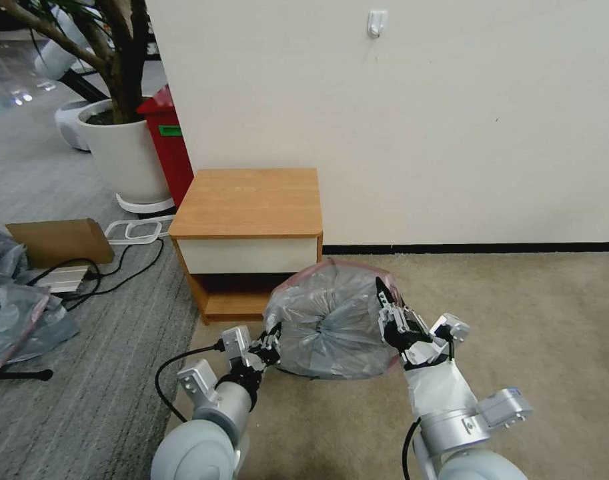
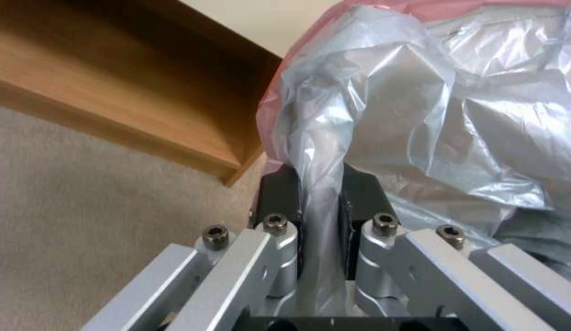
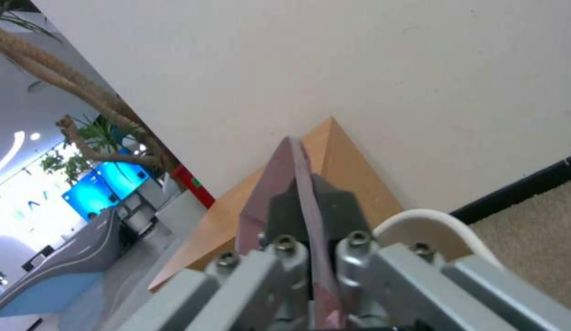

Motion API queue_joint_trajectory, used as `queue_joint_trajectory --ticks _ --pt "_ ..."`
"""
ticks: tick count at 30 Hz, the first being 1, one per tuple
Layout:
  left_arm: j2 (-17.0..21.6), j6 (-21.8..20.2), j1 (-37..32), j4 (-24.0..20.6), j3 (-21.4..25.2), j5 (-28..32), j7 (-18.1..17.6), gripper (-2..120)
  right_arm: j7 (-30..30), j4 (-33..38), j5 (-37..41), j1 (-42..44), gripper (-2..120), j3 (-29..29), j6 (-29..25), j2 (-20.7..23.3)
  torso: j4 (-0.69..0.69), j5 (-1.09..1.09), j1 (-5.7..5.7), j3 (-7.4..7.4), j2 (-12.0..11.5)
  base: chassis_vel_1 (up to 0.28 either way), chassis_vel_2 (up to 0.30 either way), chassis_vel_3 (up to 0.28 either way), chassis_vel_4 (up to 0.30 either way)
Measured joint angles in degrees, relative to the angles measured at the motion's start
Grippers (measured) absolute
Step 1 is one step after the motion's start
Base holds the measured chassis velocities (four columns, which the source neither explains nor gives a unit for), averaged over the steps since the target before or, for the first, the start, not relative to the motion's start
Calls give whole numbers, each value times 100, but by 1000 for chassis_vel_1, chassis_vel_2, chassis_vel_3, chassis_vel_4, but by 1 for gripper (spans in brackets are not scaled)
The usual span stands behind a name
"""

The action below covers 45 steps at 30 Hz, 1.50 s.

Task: Pick up the garbage bag from the table and place it over the trash can.

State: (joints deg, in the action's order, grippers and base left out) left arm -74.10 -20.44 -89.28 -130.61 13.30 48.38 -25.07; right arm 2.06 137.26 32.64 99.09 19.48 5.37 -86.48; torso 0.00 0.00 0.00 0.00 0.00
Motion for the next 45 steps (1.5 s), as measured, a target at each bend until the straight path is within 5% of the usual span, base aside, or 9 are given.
queue_joint_trajectory --ticks 10,19,34,45 --pt "-21 3 -51 -47 5 1 21 9 -1 -34 72 12 0 127 42 42 0 0 0 0 0 0 0 0 0" --pt "-28 -48 -134 -84 136 104 243 9 179 -34 646 -59 0 744 691 281 0 1 0 0 0 0 0 0 0" --pt "-15 -281 -208 -132 293 386 602 9 61 -411 1065 -385 0 978 1302 389 0 1 0 0 0 0 0 0 0" --pt "-23 -273 -133 73 328 410 591 9 84 25 1151 -306 0 1078 1338 387 0 1 0 0 0 0 0 0 0"
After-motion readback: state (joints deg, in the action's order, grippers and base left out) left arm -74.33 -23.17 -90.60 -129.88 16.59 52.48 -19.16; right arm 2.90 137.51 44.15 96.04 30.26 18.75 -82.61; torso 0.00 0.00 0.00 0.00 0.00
